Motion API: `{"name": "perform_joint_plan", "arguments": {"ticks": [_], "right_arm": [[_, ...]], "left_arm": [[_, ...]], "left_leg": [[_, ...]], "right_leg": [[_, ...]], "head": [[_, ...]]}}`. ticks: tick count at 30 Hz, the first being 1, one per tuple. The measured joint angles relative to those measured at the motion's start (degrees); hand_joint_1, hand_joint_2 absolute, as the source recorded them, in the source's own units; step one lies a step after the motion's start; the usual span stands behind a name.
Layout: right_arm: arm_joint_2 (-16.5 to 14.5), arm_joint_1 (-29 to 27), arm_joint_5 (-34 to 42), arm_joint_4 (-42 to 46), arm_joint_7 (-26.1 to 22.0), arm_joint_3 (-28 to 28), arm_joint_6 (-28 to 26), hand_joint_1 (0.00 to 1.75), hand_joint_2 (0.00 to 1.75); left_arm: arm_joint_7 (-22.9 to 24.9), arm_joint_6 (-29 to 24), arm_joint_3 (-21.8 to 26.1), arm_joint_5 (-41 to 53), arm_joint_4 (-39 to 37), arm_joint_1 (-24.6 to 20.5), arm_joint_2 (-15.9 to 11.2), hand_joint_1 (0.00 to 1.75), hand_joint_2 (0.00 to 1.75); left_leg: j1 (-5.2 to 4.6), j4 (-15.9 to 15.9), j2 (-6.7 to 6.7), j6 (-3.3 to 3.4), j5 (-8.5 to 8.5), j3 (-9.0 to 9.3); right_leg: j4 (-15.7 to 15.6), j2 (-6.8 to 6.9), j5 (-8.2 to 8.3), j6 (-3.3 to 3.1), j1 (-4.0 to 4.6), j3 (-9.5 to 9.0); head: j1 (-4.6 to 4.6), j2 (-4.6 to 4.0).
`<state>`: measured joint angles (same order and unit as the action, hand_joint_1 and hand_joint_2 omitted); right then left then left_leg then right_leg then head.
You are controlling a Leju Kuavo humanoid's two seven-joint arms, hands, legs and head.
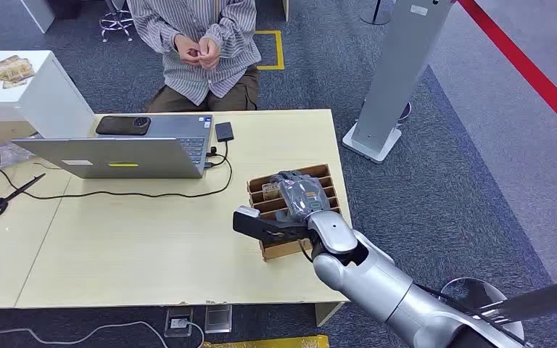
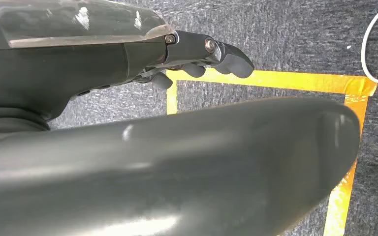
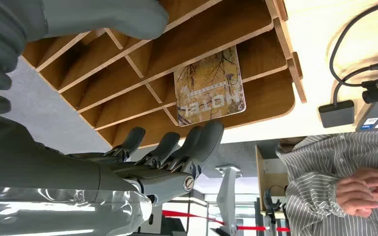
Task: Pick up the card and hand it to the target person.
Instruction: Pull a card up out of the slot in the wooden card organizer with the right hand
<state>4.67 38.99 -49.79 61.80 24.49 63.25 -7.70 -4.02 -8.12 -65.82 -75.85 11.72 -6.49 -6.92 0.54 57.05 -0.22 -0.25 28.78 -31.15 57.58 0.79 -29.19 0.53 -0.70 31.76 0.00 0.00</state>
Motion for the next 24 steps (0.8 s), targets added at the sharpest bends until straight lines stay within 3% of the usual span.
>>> {"name": "perform_joint_plan", "arguments": {"ticks": [9, 19, 24], "right_arm": [[0.0, 0.0, 0.1, -0.1, 0.0, 0.0, 0.1, 0.76, 1.75], [0.3, -0.4, -0.2, 0.3, 0.1, -0.4, 0.0, 1.18, 1.75], [0.5, -0.4, -0.2, 0.6, 0.2, -0.5, 0.1, 1.12, 1.75]], "left_arm": [[0.0, -0.1, 0.0, 0.0, 0.1, 0.0, 0.0, 0.0, 0.0], [-0.1, 0.1, -0.2, 0.1, 0.1, 0.0, -0.1, 0.0, 0.0], [0.0, 0.0, -0.2, 0.1, 0.1, 0.0, -0.1, 0.0, 0.0]], "left_leg": [[0.01, 0.0, -0.01, 0.0, -0.01, 0.04], [0.01, 0.0, 0.02, 0.0, 0.0, 0.04], [0.01, 0.0, 0.04, 0.0, 0.01, 0.03]], "right_leg": [[0.0, -0.02, 0.02, -0.01, 0.01, -0.04], [0.0, 0.02, -0.01, 0.0, 0.01, -0.04], [0.0, 0.04, -0.02, 0.0, 0.01, -0.04]], "head": [[0.0, 0.0], [0.0, 0.0], [0.0, 0.0]]}}
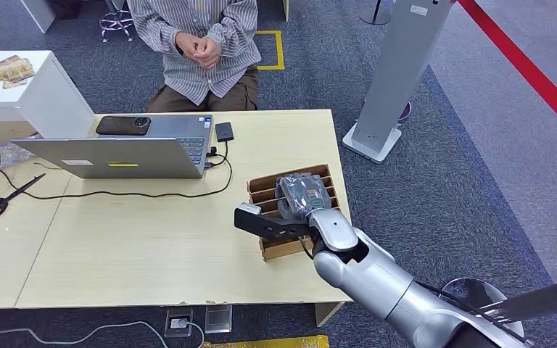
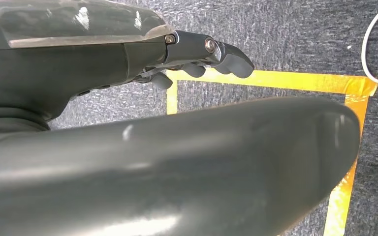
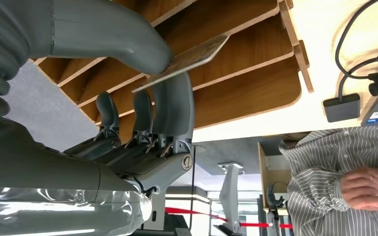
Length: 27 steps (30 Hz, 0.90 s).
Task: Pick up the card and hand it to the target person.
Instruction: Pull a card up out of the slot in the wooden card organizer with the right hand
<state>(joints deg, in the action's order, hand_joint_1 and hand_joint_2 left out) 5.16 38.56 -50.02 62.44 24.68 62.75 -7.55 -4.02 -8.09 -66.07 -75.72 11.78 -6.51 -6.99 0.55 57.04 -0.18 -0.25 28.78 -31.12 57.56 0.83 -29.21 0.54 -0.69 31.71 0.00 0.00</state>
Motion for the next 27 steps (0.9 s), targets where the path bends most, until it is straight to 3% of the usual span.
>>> {"name": "perform_joint_plan", "arguments": {"ticks": [7, 10, 15, 27], "right_arm": [[-0.1, 0.1, 0.2, -0.1, -0.1, 0.3, -0.2, 1.15, 1.75], [-0.2, 0.2, 0.3, -0.3, -0.2, 0.4, -0.5, 1.29, 1.75], [-0.3, 0.2, 0.3, -0.7, -0.5, 0.2, -1.6, 1.72, 1.75], [-0.3, 0.7, -0.6, -1.0, -1.2, -0.8, -5.0, 1.75, 1.75]], "left_arm": [[0.1, -0.1, 0.0, 0.0, 0.0, 0.0, 0.0, 0.0, 0.0], [0.1, -0.1, 0.0, -0.1, 0.0, 0.0, -0.1, 0.0, 0.0], [-0.7, -0.2, -0.3, 0.3, 0.0, 0.0, -0.2, 0.0, 0.0], [-1.6, -0.4, 0.4, 0.0, 0.0, 0.0, -0.3, 0.0, 0.0]], "left_leg": [[0.0, 0.0, -0.01, 0.0, 0.0, -0.01], [0.0, 0.0, -0.02, 0.0, -0.01, -0.01], [0.0, 0.0, -0.02, 0.0, 0.0, 0.02], [0.01, 0.0, -0.03, 0.0, -0.01, 0.01]], "right_leg": [[0.0, -0.01, 0.01, 0.0, 0.0, 0.01], [0.0, -0.02, 0.01, 0.0, 0.0, 0.02], [0.0, -0.02, 0.01, 0.0, 0.0, -0.01], [0.0, -0.04, 0.03, -0.01, 0.01, 0.0]], "head": [[0.0, 0.0], [0.0, 0.0], [0.0, 0.0], [0.0, 0.0]]}}
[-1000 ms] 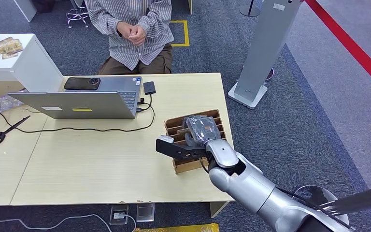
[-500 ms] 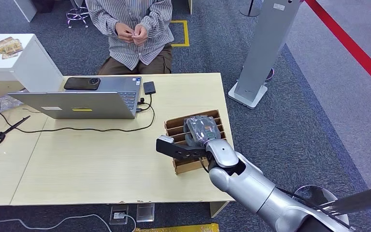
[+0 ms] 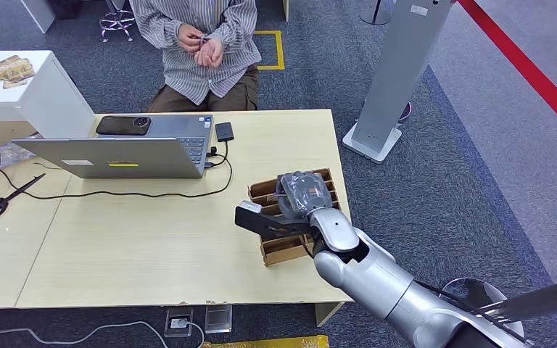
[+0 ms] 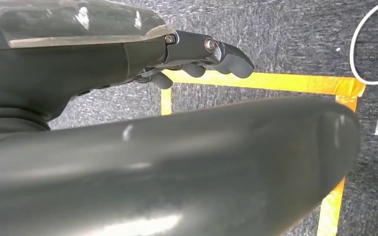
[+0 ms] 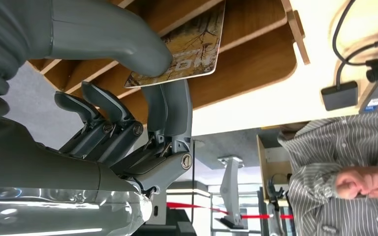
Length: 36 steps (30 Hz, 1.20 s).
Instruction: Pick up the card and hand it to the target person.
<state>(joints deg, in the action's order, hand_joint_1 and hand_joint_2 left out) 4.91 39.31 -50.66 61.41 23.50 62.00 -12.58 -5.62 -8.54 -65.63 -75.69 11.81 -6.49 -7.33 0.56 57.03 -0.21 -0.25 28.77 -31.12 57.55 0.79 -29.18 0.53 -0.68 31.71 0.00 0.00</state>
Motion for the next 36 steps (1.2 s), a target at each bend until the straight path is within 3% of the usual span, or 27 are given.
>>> {"name": "perform_joint_plan", "arguments": {"ticks": [6, 13, 18, 24, 27, 30, 33, 36], "right_arm": [[1.3, 2.8, 5.5, 4.3, -1.5, -2.5, 2.0, 1.75, 1.75], [5.6, 9.9, 25.9, 14.1, -1.7, -4.7, 14.1, 1.75, 1.75], [6.6, 13.0, 30.4, 17.7, -0.6, -5.3, 17.9, 1.75, 1.75], [5.2, 12.0, 29.7, 16.7, -3.1, -6.1, 15.4, 1.75, 1.75], [4.0, 10.3, 26.6, 14.4, -5.2, -6.9, 11.4, 1.75, 1.75], [1.8, 8.8, 23.1, 9.5, -9.4, -8.6, 5.3, 1.75, 1.75], [-0.5, 8.2, 23.6, 2.6, -16.2, -10.7, 0.1, 1.75, 1.75], [-2.2, 8.1, 23.1, -2.2, -19.8, -11.3, -3.7, 1.75, 1.75]], "left_arm": [[-1.1, 0.1, 0.5, -0.4, 0.0, 0.0, -0.2, 0.0, 0.0], [-0.9, 0.3, 1.1, -1.3, -0.1, 0.1, -0.3, 0.0, 0.0], [0.0, -0.4, 2.0, -2.2, -0.2, 0.2, 0.5, 0.0, 0.0], [0.6, -0.8, 2.3, -2.5, -0.2, 0.3, 1.4, 0.0, 0.0], [0.6, -0.7, 1.9, -2.1, -0.3, 0.3, 1.7, 0.0, 0.0], [0.4, -0.5, 1.4, -1.7, -0.4, 0.2, 2.0, 0.0, 0.0], [-0.1, -0.3, 1.1, -1.5, -0.4, 0.2, 2.4, 0.0, 0.0], [-0.1, -0.5, 1.3, -1.7, -0.5, 0.2, 2.6, 0.0, 0.0]], "left_leg": [[-0.02, 0.1, -0.04, 0.0, 0.01, -0.11], [-0.03, 0.2, -0.02, 0.01, 0.03, -0.24], [-0.05, 0.2, 0.02, 0.02, 0.04, -0.23], [-0.04, 0.1, 0.03, 0.01, 0.01, -0.08], [-0.03, 0.0, 0.04, 0.01, -0.01, -0.02], [-0.03, 0.0, 0.04, 0.01, -0.02, 0.02], [-0.02, 0.0, -0.02, 0.0, -0.02, 0.07], [-0.02, -0.1, -0.06, -0.01, -0.02, 0.1]], "right_leg": [[0.1, -0.04, -0.01, 0.01, -0.02, 0.13], [0.2, -0.02, -0.02, 0.01, -0.03, 0.25], [0.2, 0.03, -0.05, 0.03, -0.05, 0.25], [0.1, 0.05, -0.03, 0.02, -0.04, 0.09], [0.0, 0.05, 0.0, 0.02, -0.03, 0.03], [0.0, 0.05, 0.0, 0.02, -0.03, -0.02], [0.0, -0.01, 0.02, 0.01, -0.02, -0.06], [0.0, -0.05, 0.03, 0.0, -0.02, -0.08]], "head": [[0.0, 0.0], [0.0, 0.0], [0.0, 0.0], [0.0, 0.0], [0.0, 0.0], [0.0, 0.0], [0.0, 0.0], [0.0, 0.0]]}}
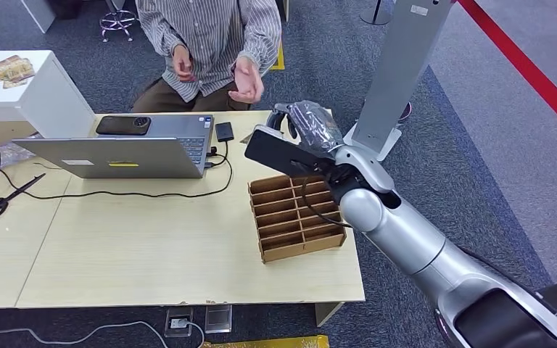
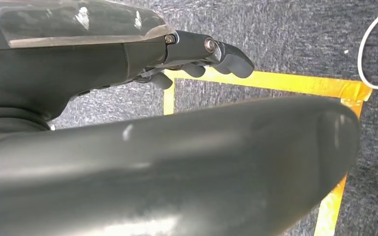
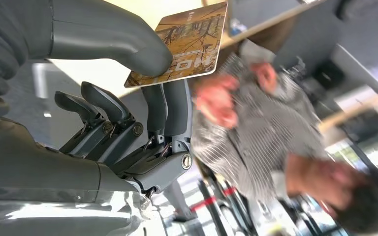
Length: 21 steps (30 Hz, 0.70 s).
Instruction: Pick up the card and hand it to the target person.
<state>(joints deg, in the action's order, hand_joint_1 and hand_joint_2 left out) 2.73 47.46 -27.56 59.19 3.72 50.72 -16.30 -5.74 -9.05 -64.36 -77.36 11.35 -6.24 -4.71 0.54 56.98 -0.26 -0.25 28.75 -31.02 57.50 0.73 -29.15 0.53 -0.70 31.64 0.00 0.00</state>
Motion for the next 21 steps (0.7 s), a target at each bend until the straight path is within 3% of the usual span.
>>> {"name": "perform_joint_plan", "arguments": {"ticks": [5, 15, 21], "right_arm": [[-1.1, 0.0, 0.3, -2.1, -1.5, -0.5, -2.6, 1.75, 1.75], [4.5, -2.5, 1.7, 6.7, 2.7, -0.8, -2.8, 1.75, 1.75], [4.9, -3.4, 1.2, 7.1, 3.3, -0.8, -2.4, 1.75, 1.75]], "left_arm": [[0.3, 0.0, -0.1, 0.0, 0.0, 0.0, 0.1, 0.0, 0.0], [-0.4, 0.9, -1.9, 2.4, 0.0, -0.3, -1.2, 0.0, 0.0], [-0.3, 1.1, -2.0, 2.5, 0.0, -0.8, -1.4, 0.0, 0.0]], "left_leg": [[0.0, 0.0, -0.02, 0.0, 0.01, -0.03], [0.02, 0.1, 0.18, 0.01, 0.01, -0.11], [0.02, 0.1, 0.2, 0.01, 0.01, -0.15]], "right_leg": [[0.0, -0.01, -0.01, 0.0, 0.0, 0.03], [0.0, 0.18, -0.05, 0.02, 0.02, 0.03], [0.1, 0.22, -0.05, 0.01, 0.02, 0.06]], "head": [[0.0, 0.0], [0.0, 0.0], [0.0, 0.0]]}}
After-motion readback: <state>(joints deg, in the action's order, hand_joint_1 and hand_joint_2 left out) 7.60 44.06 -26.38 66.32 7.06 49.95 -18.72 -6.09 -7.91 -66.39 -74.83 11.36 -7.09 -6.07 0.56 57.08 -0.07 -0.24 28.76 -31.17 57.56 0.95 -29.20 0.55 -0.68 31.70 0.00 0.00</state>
